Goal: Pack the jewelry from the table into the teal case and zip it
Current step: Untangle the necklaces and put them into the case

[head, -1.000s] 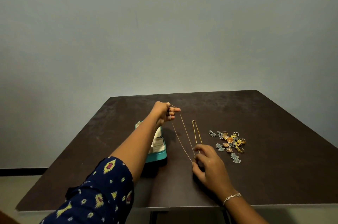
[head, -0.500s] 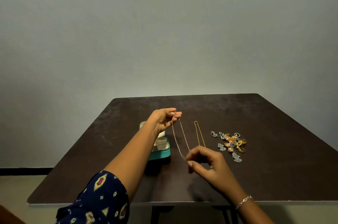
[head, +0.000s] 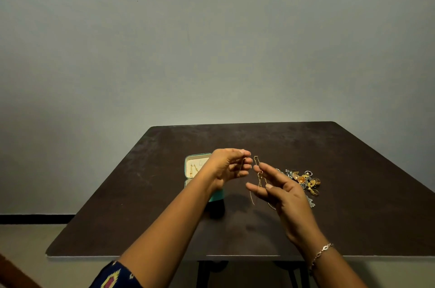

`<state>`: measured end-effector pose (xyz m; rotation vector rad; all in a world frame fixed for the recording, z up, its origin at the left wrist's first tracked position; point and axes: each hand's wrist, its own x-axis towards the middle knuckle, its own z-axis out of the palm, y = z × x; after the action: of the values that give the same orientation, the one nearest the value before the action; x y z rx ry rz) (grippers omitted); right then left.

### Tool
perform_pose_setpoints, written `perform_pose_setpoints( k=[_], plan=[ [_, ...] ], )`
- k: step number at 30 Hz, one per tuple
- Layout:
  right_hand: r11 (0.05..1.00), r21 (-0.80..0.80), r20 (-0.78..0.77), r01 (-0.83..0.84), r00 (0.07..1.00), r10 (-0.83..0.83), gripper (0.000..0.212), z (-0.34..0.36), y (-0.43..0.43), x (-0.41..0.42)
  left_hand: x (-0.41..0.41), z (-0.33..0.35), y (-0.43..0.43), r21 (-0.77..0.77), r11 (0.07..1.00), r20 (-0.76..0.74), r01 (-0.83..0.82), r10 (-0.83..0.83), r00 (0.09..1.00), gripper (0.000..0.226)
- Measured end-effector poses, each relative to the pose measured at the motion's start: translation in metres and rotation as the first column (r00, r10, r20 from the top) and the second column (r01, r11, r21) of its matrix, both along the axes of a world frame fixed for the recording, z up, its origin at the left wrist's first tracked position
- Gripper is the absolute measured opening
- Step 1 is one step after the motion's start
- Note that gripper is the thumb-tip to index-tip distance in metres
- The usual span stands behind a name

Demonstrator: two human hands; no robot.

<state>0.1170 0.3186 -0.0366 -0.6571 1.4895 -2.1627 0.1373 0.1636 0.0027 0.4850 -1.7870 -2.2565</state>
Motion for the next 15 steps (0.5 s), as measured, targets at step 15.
perform_pose_setpoints(
  k=[15],
  plan=[
    [0.997, 0.074, -0.204, -0.033, 0.978, 0.048, 0.062, 0.000, 0.002, 0.007, 0.013, 0.001, 0.024, -0.148, 0.964, 0.091, 0.220, -0.208, 0.974, 0.007]
  ],
)
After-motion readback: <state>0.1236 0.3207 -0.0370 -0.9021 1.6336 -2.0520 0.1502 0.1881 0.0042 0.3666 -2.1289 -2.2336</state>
